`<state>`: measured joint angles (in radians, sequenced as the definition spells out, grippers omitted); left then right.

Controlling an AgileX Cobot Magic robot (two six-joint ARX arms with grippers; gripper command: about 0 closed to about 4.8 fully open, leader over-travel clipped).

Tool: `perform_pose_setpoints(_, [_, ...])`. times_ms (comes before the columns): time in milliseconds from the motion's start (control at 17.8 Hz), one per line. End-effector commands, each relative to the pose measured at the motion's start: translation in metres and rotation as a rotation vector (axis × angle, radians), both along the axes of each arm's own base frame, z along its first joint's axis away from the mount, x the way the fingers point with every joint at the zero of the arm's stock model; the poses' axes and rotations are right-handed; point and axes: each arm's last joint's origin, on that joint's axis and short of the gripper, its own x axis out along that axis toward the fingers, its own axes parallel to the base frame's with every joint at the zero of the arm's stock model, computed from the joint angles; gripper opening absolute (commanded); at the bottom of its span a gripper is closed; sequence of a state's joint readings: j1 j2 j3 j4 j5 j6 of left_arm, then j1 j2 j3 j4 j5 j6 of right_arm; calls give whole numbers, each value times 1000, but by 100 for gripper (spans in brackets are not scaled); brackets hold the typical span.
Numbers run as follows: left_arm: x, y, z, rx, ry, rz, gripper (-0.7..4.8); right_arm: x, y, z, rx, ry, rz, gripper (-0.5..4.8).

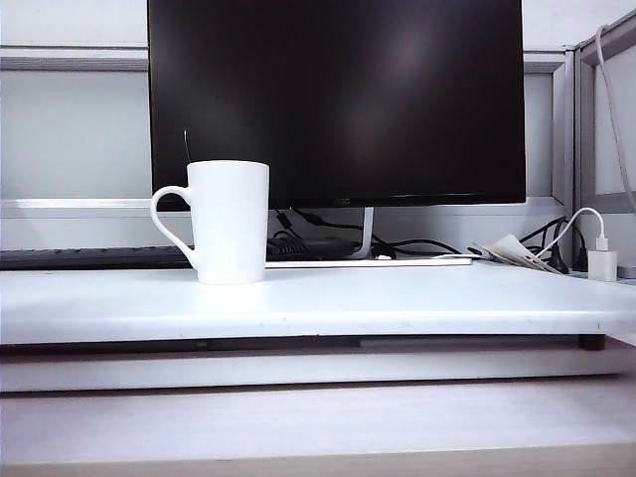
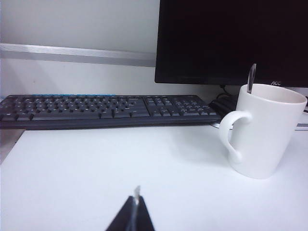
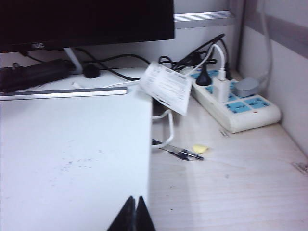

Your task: Pick up a spoon and stir the liquid in the cup.

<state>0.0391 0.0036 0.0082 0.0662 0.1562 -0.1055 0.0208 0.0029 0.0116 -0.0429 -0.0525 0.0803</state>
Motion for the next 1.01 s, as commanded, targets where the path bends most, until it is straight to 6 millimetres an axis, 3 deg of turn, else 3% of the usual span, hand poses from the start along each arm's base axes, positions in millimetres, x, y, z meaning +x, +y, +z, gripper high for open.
perform_pose_setpoints(56, [0, 0, 1, 1, -10, -4, -4, 0, 0, -1, -1, -11, -18, 0])
perform_pose_setpoints(1013, [0, 0, 1, 1, -10, -5, -4, 1, -1, -1, -3, -10, -31, 0])
